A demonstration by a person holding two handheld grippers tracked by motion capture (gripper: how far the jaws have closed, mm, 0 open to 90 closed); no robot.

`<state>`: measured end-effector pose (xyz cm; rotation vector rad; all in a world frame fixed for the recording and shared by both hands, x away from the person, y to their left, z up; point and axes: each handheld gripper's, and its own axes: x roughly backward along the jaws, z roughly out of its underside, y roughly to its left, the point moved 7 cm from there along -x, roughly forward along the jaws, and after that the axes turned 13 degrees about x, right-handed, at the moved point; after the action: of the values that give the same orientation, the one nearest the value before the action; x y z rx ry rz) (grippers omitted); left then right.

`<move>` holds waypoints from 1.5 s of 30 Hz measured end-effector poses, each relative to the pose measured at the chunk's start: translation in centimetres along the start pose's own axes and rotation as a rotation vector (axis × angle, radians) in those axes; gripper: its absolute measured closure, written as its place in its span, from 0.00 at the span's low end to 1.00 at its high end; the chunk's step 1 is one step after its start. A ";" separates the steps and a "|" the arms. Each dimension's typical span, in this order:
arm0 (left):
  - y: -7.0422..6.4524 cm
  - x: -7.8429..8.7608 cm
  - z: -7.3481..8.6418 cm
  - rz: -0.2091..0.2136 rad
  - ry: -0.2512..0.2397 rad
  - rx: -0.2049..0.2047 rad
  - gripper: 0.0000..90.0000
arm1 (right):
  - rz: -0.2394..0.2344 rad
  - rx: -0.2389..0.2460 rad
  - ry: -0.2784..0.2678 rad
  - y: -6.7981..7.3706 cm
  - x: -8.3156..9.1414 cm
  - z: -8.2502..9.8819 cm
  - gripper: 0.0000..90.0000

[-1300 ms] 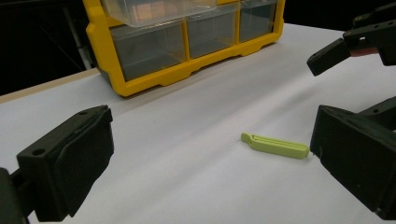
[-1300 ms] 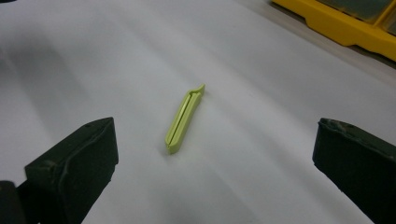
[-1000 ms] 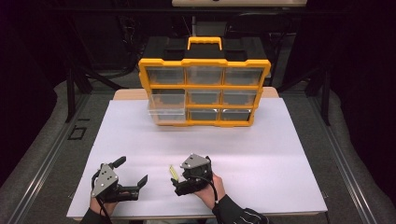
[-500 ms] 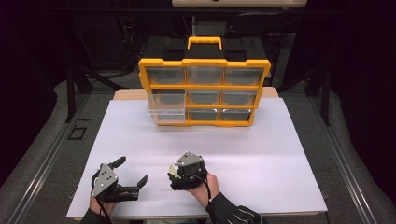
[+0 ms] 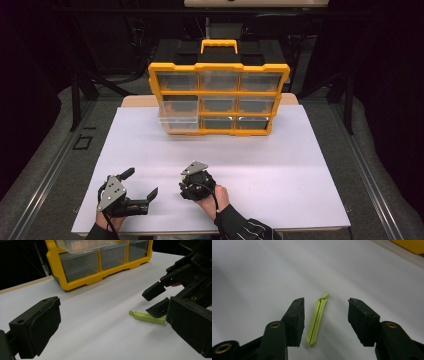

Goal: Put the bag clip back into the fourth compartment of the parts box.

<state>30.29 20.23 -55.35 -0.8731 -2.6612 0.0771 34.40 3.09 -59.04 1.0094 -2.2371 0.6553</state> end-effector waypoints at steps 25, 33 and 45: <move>0.1 0.1 0.0 -0.003 -0.001 0.001 0.00 | -0.015 -0.052 0.112 1.1 -1.5 0.3 0.82; 0.1 0.1 0.0 -0.006 0.000 0.002 0.00 | -0.009 -0.082 0.116 1.2 -1.6 0.4 0.87; 0.1 0.1 0.0 -0.004 0.003 0.005 0.00 | -0.009 -0.113 0.099 1.0 -1.5 0.2 0.89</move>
<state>30.32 20.38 -55.33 -0.8652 -2.6588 0.0819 34.33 4.27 -60.39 0.9115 -2.1567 0.5558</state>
